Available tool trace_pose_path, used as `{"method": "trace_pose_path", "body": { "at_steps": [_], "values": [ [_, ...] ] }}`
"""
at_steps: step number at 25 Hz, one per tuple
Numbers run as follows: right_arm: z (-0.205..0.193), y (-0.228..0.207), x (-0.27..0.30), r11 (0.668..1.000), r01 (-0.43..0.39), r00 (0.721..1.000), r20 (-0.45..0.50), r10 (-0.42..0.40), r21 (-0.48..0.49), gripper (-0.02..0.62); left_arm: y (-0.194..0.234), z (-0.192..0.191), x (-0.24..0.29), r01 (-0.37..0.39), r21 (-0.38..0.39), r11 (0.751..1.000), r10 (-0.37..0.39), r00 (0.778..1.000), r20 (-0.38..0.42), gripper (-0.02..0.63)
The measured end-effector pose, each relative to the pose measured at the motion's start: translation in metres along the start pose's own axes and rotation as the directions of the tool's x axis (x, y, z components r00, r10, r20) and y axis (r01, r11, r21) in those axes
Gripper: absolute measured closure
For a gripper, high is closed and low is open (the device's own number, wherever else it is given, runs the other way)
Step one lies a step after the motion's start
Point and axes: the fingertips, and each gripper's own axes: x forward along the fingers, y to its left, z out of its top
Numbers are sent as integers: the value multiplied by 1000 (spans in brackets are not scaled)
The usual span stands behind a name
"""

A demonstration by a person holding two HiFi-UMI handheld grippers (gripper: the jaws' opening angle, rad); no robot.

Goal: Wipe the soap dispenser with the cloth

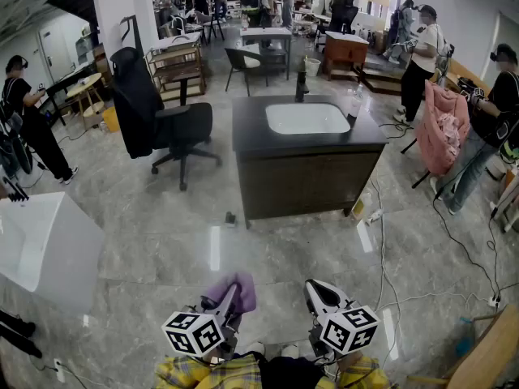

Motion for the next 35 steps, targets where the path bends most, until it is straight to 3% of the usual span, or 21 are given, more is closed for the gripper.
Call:
{"method": "trace_pose_path", "body": {
  "at_steps": [6, 20, 35],
  "values": [
    [5, -4, -7, 996, -26, 999, 45, 22, 87, 591, -3, -2, 0, -2, -8, 1000, 2, 1000, 2, 548],
    [16, -26, -23, 998, -22, 999, 35, 19, 66, 591, -30, -3, 19, 8, -11, 1000, -8, 1000, 11, 548],
    [13, -80, -54, 997, -5, 1000, 23, 3, 83, 591, -80, -22, 52, 15, 7, 1000, -15, 1000, 14, 548]
  ]
}}
